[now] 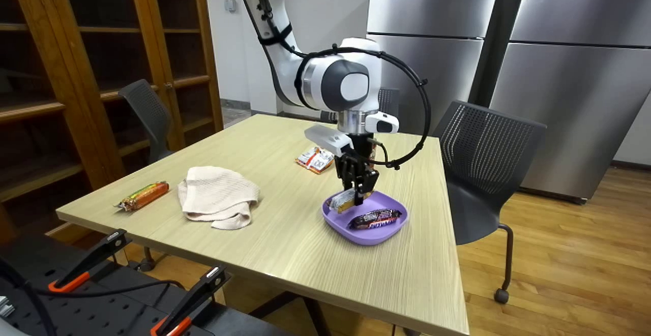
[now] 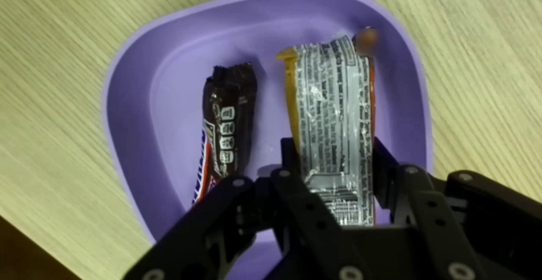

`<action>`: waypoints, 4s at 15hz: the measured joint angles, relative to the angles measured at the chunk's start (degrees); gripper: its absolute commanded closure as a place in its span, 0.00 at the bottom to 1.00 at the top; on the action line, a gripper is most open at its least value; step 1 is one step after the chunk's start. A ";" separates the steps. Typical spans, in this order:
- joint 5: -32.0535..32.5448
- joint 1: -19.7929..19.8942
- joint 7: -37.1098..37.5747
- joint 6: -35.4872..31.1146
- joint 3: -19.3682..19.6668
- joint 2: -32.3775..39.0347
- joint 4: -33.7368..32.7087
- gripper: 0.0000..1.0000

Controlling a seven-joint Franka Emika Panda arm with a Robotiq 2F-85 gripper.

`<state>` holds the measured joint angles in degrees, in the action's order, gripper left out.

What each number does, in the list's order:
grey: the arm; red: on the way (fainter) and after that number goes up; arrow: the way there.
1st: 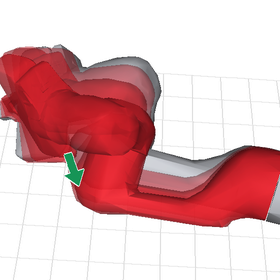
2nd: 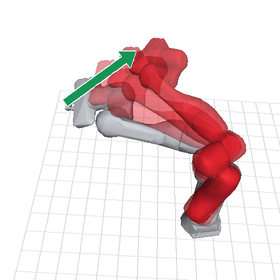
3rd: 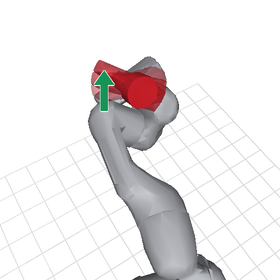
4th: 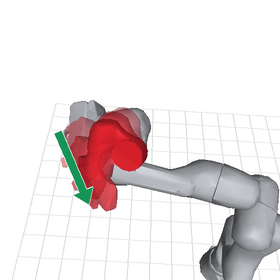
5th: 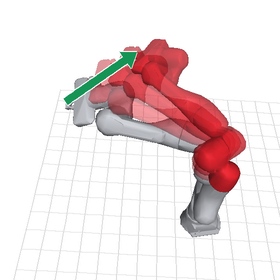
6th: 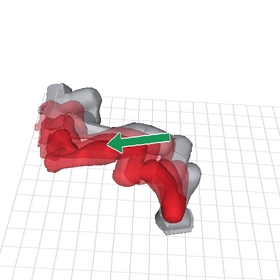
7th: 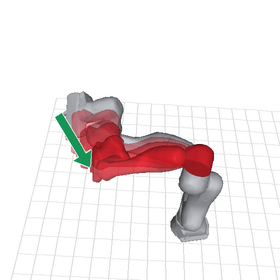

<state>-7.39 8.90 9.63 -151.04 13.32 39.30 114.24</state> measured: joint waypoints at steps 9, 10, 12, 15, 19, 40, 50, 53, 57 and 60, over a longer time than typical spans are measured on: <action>-0.11 1.85 1.55 0.19 0.49 1.50 0.00 0.83; -0.10 1.83 1.78 0.30 0.70 1.51 0.00 0.83; -0.06 1.79 2.37 0.48 1.25 1.51 0.00 0.83; 0.01 1.66 3.22 0.60 2.11 1.50 -0.01 0.83; 0.11 1.51 3.89 0.97 2.74 1.50 -0.03 0.83; 1.02 -3.08 7.01 1.09 5.06 -0.37 -0.26 0.00; 1.42 -8.85 7.27 1.09 1.82 -4.59 1.27 0.00; 1.42 -10.11 7.27 1.10 -0.67 -5.68 1.58 0.00; 1.42 -12.02 7.27 1.29 -3.75 -6.79 1.68 0.00; 1.43 -13.41 7.18 1.52 -6.06 -7.46 1.68 0.00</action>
<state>-5.97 -4.51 16.81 -149.52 7.26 31.84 115.91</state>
